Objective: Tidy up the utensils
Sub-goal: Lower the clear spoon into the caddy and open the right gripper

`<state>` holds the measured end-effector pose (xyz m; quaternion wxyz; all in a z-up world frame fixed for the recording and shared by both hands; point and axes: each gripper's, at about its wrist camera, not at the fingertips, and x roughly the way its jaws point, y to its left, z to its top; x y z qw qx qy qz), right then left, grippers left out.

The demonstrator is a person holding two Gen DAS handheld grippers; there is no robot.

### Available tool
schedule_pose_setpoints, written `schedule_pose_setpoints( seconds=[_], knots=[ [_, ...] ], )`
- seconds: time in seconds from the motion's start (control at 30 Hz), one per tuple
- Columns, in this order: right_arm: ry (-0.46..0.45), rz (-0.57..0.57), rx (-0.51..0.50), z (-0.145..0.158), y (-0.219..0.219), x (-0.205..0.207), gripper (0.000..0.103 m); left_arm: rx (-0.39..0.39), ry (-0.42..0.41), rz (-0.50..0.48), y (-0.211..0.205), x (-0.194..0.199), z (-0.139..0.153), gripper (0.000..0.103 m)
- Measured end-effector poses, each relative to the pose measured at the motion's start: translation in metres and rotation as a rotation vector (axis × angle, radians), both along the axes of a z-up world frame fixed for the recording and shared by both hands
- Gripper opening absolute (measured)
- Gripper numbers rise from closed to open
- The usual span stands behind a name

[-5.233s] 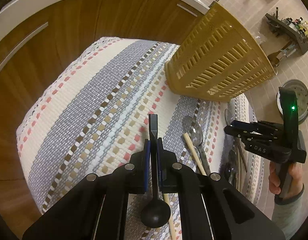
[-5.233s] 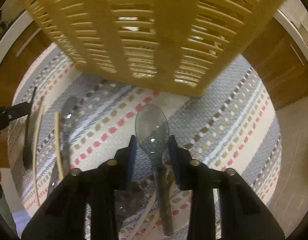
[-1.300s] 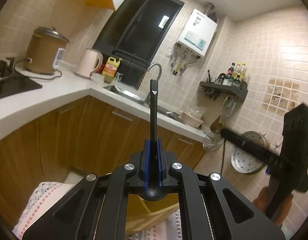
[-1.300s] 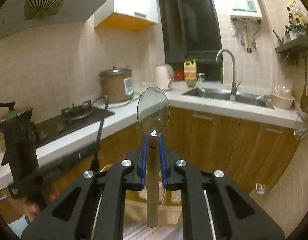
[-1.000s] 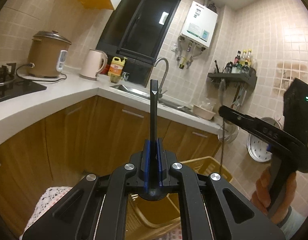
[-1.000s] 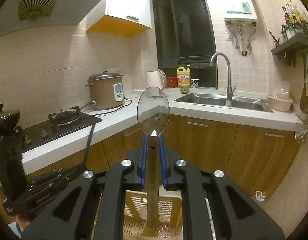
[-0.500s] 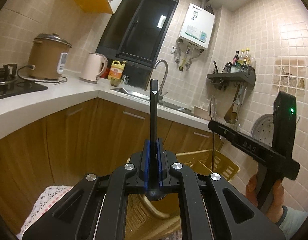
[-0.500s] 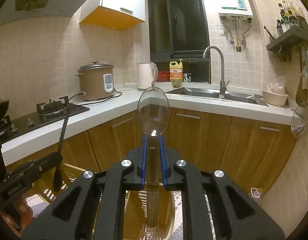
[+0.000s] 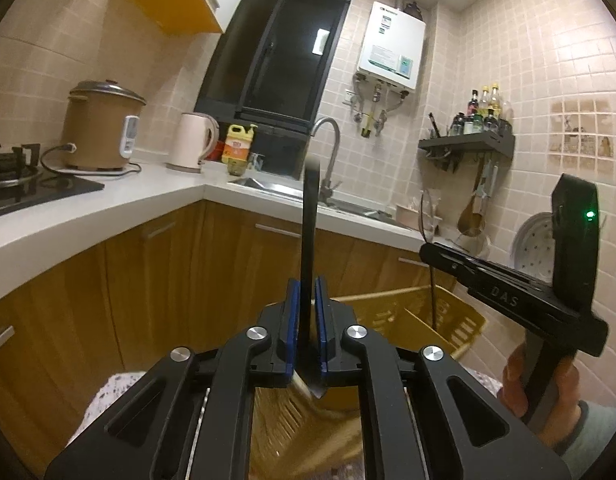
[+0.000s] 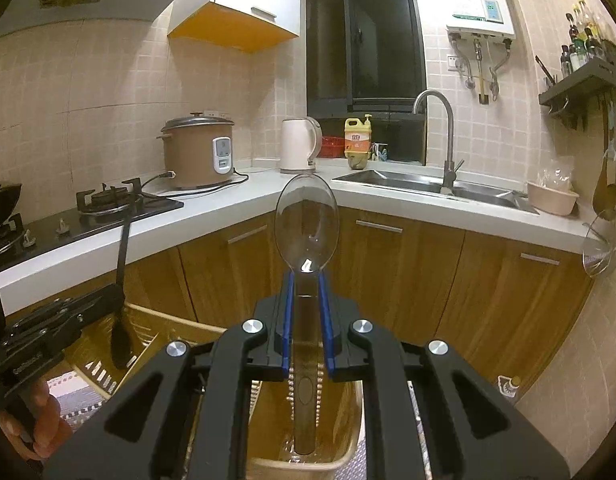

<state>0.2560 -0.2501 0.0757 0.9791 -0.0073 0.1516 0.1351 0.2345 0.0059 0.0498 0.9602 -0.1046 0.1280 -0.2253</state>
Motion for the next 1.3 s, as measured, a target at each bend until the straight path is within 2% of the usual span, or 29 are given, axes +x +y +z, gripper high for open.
schedule_pose_setpoints(
  seconds=[0.1,0.2,0.37,0.43,0.47,0.5,0.73,0.8,0.87,0.97,1.13,1.17,1.2,1.3],
  knots=[
    [-0.003,0.003,-0.01,-0.001,0.0,-0.007,0.01,-0.011,0.01,-0.015,0.005,-0.005,0.002,0.017],
    [0.026,0.019,-0.015,-0.003,0.0,-0.009,0.01,-0.004,0.023,-0.023,0.009,-0.01,0.004,0.019],
    [0.085,0.029,0.043,-0.002,-0.015,-0.018,0.012,-0.008,0.032,-0.011,0.015,-0.021,0.011,0.028],
    [0.112,0.036,0.067,0.0,-0.023,-0.022,0.022,0.004,0.038,-0.009,0.016,-0.028,0.014,0.033],
    [0.127,0.047,0.08,0.002,-0.028,-0.025,0.04,0.009,0.046,-0.013,0.016,-0.033,0.016,0.042],
    [0.126,0.046,0.089,0.003,-0.032,-0.03,0.056,0.008,0.049,-0.017,0.017,-0.037,0.018,0.045],
    [0.126,0.038,0.076,0.015,-0.046,-0.069,0.056,0.001,0.047,-0.007,0.028,-0.079,0.026,0.045],
    [0.136,0.029,0.05,0.021,-0.042,-0.069,0.056,-0.003,0.05,-0.008,0.03,-0.088,0.028,0.045],
    [0.18,0.048,0.032,0.025,-0.036,-0.058,0.056,0.002,0.055,-0.002,0.03,-0.092,0.03,0.045],
    [0.248,0.057,-0.005,0.029,-0.025,-0.03,0.036,0.017,0.055,0.008,0.031,-0.1,0.032,0.045],
    [0.39,0.066,0.098,0.032,-0.031,0.026,0.037,0.029,0.056,0.012,0.036,-0.101,0.031,0.045],
    [0.427,0.073,0.112,0.029,-0.031,0.038,0.04,0.029,0.058,0.012,0.037,-0.1,0.031,0.045],
    [0.465,0.071,0.111,0.025,-0.029,0.047,0.045,0.029,0.062,0.012,0.039,-0.097,0.03,0.045],
    [0.515,0.077,0.106,0.013,-0.022,0.061,0.045,0.025,0.074,0.012,0.043,-0.089,0.026,0.045]
  ],
)
